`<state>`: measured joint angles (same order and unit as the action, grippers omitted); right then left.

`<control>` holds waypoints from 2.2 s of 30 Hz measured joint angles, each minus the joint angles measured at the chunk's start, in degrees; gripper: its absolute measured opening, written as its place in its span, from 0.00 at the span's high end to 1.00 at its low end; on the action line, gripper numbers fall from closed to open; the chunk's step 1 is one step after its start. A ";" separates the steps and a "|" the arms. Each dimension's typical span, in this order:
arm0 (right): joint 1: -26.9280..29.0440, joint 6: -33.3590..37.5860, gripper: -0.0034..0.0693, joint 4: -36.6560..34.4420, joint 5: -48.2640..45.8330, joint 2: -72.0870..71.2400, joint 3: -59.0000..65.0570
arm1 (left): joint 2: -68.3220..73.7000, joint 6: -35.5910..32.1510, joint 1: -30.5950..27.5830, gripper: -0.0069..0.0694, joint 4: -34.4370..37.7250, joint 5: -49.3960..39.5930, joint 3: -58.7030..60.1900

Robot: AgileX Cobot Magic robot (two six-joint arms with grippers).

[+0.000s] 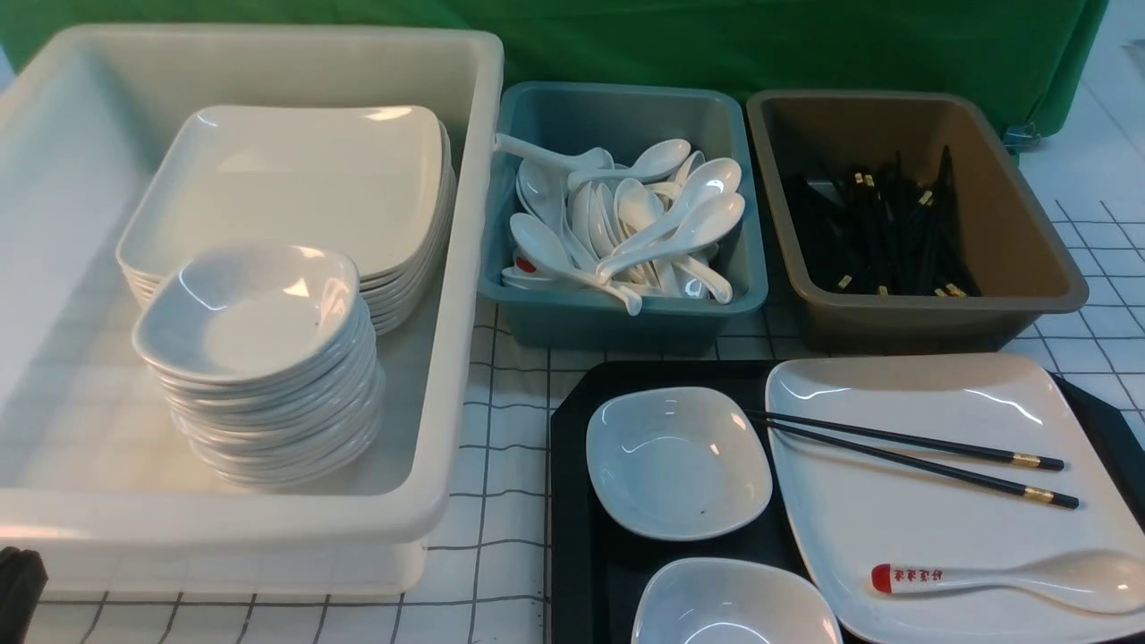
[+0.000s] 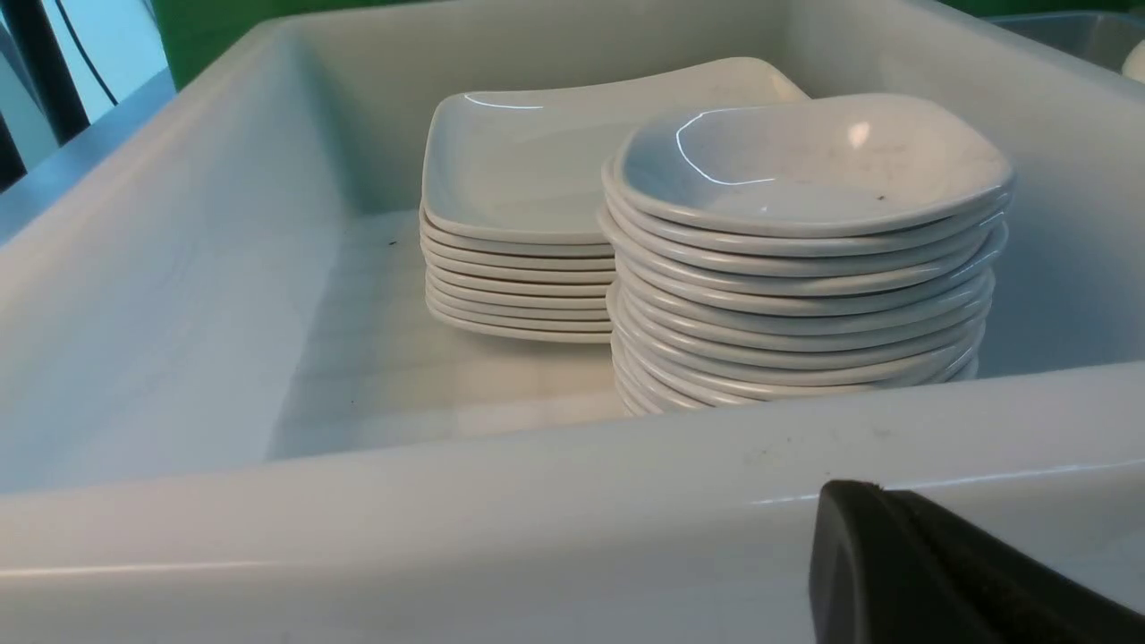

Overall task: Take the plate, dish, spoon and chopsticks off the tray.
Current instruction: Use the right arm to grab a pair of chopsticks from the plate

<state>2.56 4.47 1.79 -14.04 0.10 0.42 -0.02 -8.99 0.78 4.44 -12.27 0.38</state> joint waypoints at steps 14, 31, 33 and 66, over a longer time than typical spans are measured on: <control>0.00 0.00 0.62 0.00 0.00 0.00 0.00 | 0.00 8.99 0.00 0.90 13.44 11.37 0.00; 0.00 -12.71 0.62 -9.60 11.80 0.00 0.00 | -0.05 36.82 0.00 0.90 7.12 36.33 -5.97; 0.00 -22.26 0.62 -13.12 17.34 0.00 0.00 | -0.05 39.70 0.00 0.90 1.75 30.50 -11.78; -24.12 -1.90 0.95 -3.38 -34.83 56.55 -46.86 | 63.78 -14.75 9.48 0.92 23.63 -43.80 -57.86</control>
<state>-21.56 2.56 -1.58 -48.87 56.65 -46.44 63.76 -23.74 10.26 28.07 -56.07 -57.48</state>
